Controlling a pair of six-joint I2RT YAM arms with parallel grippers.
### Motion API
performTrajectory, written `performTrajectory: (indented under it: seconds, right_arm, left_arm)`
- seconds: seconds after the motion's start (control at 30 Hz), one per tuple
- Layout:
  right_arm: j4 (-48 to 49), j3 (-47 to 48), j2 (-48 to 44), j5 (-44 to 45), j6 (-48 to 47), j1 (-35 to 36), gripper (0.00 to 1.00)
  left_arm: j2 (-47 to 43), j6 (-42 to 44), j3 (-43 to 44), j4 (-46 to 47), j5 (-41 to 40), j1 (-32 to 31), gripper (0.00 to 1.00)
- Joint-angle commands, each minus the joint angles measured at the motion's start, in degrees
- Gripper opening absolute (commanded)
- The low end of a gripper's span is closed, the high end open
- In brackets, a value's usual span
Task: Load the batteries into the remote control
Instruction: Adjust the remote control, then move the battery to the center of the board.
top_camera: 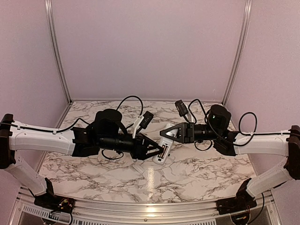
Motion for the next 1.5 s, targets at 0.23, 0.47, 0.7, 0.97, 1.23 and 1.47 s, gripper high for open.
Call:
performTrajectory:
  seconds: [0.23,0.47,0.7,0.97,1.23,1.47]
  right_arm:
    - [-6.5,-1.56,-4.38,2.67,-0.42,-6.89,0.0]
    - [-16.71,-4.55,-8.53,2.15,-4.22,-17.94,0.0]
    - [-22.61,-6.53,-11.19,-0.36,-7.78,-26.95,0.0]
    - [-23.14,-7.98,-11.55,-3.75,-9.3,-31.67,0.0]
    - [-23.49,-7.86,-11.74,-5.02,-10.18,-32.48,0.0]
    - [-23.55,-7.77,-11.77,-5.28,-10.33,-32.54,0.0]
  left_arm:
    - [-2.12,4.56,1.19,-3.91,-11.3,2.42,0.67]
    - [7.07,3.89,11.28,-17.23,-32.28,2.45,0.65]
    - [18.51,0.36,20.28,-24.07,-35.75,2.36,0.61]
    - [30.23,-1.82,28.66,-27.56,-35.08,1.42,0.57]
    - [36.75,-2.39,33.52,-27.83,-34.72,1.06,0.57]
    - [40.53,-2.85,37.26,-28.93,-34.21,0.87,0.57]
